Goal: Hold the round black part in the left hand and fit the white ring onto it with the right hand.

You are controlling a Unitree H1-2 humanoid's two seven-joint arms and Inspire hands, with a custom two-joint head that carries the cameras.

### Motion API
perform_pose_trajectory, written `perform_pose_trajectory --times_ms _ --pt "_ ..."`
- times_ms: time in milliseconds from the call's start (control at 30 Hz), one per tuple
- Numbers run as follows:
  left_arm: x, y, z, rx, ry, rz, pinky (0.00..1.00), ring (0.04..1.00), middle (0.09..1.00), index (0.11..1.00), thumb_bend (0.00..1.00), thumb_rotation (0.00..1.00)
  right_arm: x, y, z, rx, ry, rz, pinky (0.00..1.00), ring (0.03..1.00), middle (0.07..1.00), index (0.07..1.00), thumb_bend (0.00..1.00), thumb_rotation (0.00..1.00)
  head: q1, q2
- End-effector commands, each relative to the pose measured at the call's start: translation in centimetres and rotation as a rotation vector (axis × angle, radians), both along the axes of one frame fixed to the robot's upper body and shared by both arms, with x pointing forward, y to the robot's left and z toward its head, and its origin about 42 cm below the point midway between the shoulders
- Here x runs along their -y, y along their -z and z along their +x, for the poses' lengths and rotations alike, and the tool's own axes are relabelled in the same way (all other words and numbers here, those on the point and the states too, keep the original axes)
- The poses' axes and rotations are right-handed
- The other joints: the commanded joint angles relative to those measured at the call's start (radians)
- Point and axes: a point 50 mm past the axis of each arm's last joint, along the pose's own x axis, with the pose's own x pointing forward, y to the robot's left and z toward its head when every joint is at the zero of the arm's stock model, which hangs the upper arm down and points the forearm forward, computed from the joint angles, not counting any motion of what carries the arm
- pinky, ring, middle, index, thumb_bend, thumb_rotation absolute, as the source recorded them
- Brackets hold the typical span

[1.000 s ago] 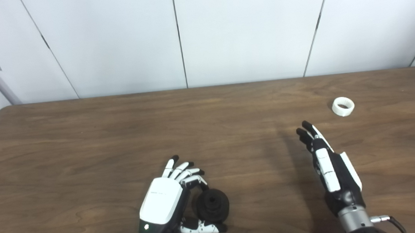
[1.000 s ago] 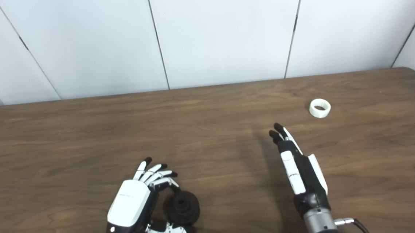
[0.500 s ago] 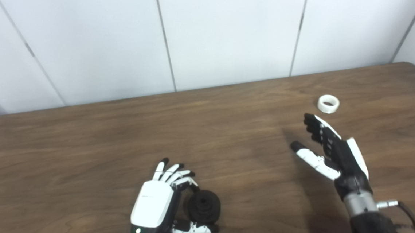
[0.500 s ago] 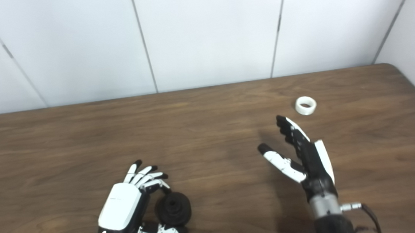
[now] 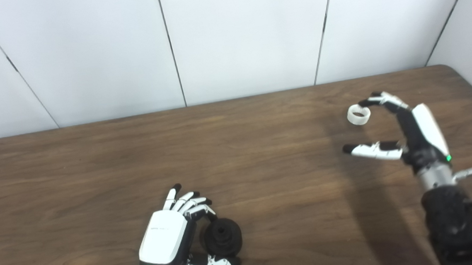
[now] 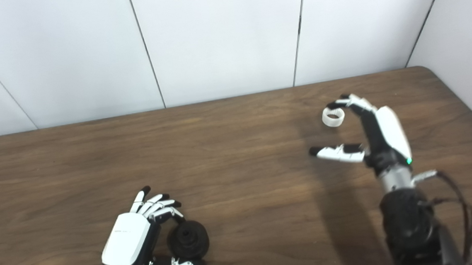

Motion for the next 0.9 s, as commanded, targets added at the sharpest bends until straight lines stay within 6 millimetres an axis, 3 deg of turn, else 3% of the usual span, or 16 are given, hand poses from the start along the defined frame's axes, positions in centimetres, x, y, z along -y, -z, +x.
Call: perform_pose_trajectory --times_ms 0,133,367,633,867 --pt "-0.7 0.7 -0.5 -0.019 0.01 0.032 1.0 0.852 0.754 0.482 0.53 0.06 0.7 -1.9 1.0 0.04 -0.002 -0.054 0.95 0.99 0.918 0.711 0.88 0.28 -0.001 0.001" --pt "-0.6 0.7 -0.6 -0.019 0.01 0.031 1.0 0.853 0.756 0.482 0.53 0.06 1.9 -2.2 3.0 -0.001 0.027 -0.103 0.94 1.0 0.942 0.717 0.87 0.21 -0.002 0.001" --pt "-0.5 0.7 -0.7 -0.023 0.008 0.031 1.0 0.855 0.757 0.483 0.53 0.06 3.8 -2.6 6.9 -0.05 0.04 -0.164 1.0 1.0 0.964 0.707 0.91 0.21 -0.005 0.002" --pt "-0.4 0.7 -0.7 -0.029 0.007 0.028 1.0 0.854 0.756 0.483 0.53 0.06 4.5 -2.4 11.2 -0.142 0.036 -0.229 1.0 1.0 0.977 0.716 0.9 0.23 0.004 -0.001" --pt "0.0 0.9 -1.0 -0.027 0.015 0.033 1.0 0.853 0.755 0.483 0.53 0.06 4.7 -2.4 13.5 -0.207 0.027 -0.223 1.0 1.0 0.966 0.725 0.89 0.23 0.008 -0.003"
